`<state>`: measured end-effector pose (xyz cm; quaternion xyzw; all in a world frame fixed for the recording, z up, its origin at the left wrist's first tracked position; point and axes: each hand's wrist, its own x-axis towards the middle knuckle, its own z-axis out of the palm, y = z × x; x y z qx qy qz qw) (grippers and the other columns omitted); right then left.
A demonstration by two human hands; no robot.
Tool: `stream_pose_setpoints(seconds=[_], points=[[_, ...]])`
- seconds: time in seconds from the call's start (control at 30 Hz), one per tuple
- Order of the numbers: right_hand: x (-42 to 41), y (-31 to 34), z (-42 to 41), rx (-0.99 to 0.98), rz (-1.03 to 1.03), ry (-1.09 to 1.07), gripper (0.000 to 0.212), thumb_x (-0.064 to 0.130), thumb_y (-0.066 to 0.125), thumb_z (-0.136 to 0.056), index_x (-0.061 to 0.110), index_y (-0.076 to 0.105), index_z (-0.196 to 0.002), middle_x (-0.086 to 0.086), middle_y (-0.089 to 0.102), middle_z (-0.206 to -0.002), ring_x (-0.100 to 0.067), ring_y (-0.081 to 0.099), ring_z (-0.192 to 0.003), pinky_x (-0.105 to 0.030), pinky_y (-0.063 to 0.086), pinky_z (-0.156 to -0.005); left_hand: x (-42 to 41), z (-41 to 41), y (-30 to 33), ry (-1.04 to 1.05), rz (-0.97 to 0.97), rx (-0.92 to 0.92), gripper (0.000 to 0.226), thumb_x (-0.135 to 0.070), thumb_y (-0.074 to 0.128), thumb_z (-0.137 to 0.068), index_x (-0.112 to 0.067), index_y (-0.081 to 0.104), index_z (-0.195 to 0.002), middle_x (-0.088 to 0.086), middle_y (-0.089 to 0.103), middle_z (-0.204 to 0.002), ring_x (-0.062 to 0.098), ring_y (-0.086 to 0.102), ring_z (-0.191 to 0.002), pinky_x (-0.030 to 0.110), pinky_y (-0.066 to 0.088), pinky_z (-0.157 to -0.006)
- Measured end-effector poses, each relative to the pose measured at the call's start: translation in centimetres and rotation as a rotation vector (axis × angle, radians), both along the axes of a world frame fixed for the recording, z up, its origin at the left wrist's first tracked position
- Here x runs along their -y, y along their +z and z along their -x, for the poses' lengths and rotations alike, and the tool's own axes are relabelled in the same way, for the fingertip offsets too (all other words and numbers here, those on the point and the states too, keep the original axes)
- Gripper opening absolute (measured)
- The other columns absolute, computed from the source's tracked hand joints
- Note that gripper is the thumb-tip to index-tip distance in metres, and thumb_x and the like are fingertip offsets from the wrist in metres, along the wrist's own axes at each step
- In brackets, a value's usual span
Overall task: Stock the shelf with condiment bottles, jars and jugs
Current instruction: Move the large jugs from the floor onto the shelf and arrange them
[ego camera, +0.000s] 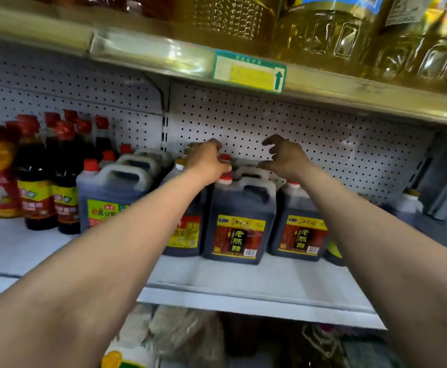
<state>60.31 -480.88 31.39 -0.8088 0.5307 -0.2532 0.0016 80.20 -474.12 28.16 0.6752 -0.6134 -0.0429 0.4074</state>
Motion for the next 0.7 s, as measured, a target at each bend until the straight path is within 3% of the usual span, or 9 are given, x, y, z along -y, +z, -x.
stream_pose_setpoints(seconds=[0.2,0.3,0.4,0.53,0.7], points=[[-9.9,-2.0,-2.7,-0.178,0.014,-0.073,0.063,0.029,0.073,-0.083,0.019,0.048,-0.139,-0.013,0.060,-0.132,-0.031,0.056,-0.120,-0.033,0.045,-0.091,-7.0,-4.3,-3.0,-0.115,-0.054,-0.074,0.042,-0.012,0.081,-0.074,-0.015,0.055,-0.107,0.009,0.059,-0.113,0.023,0.058,-0.096,0.042,0.052,-0.090],[-15.2,-4.4,-4.7,-0.189,-0.025,-0.071,0.064,0.027,0.074,-0.082,0.023,0.048,-0.140,-0.012,0.059,-0.135,-0.030,0.054,-0.124,-0.035,0.046,-0.097,-11.3,-7.0,-5.8,-0.089,-0.114,0.048,0.054,-0.025,0.083,-0.072,-0.019,0.057,-0.118,0.013,0.056,-0.121,0.031,0.058,-0.108,0.036,0.049,-0.091],[-20.3,-7.4,-7.3,-0.246,-0.096,-0.111,0.072,0.030,0.076,-0.080,0.023,0.043,-0.144,-0.014,0.052,-0.140,-0.031,0.047,-0.129,-0.036,0.043,-0.101,-15.7,-10.0,-9.1,-0.126,-0.180,0.056,0.061,-0.030,0.084,-0.072,-0.022,0.054,-0.124,0.012,0.050,-0.128,0.031,0.053,-0.116,0.032,0.043,-0.091],[-27.2,-12.5,-11.5,-0.271,-0.197,-0.127,0.080,0.038,0.078,-0.079,0.021,0.039,-0.146,-0.013,0.047,-0.143,-0.031,0.045,-0.131,-0.036,0.040,-0.102,-21.5,-14.5,-13.9,-0.205,-0.281,0.053,0.065,-0.032,0.085,-0.071,-0.020,0.053,-0.127,0.009,0.049,-0.132,0.028,0.053,-0.115,0.032,0.045,-0.089],[-35.1,-18.9,-16.6,-0.264,-0.338,-0.125,0.076,0.033,0.078,-0.080,0.020,0.041,-0.145,-0.015,0.048,-0.137,-0.034,0.048,-0.127,-0.039,0.041,-0.104,-28.6,-19.5,-20.5,-0.222,-0.398,0.082,0.058,-0.033,0.081,-0.072,-0.023,0.056,-0.123,0.010,0.055,-0.127,0.029,0.057,-0.112,0.031,0.045,-0.086]])
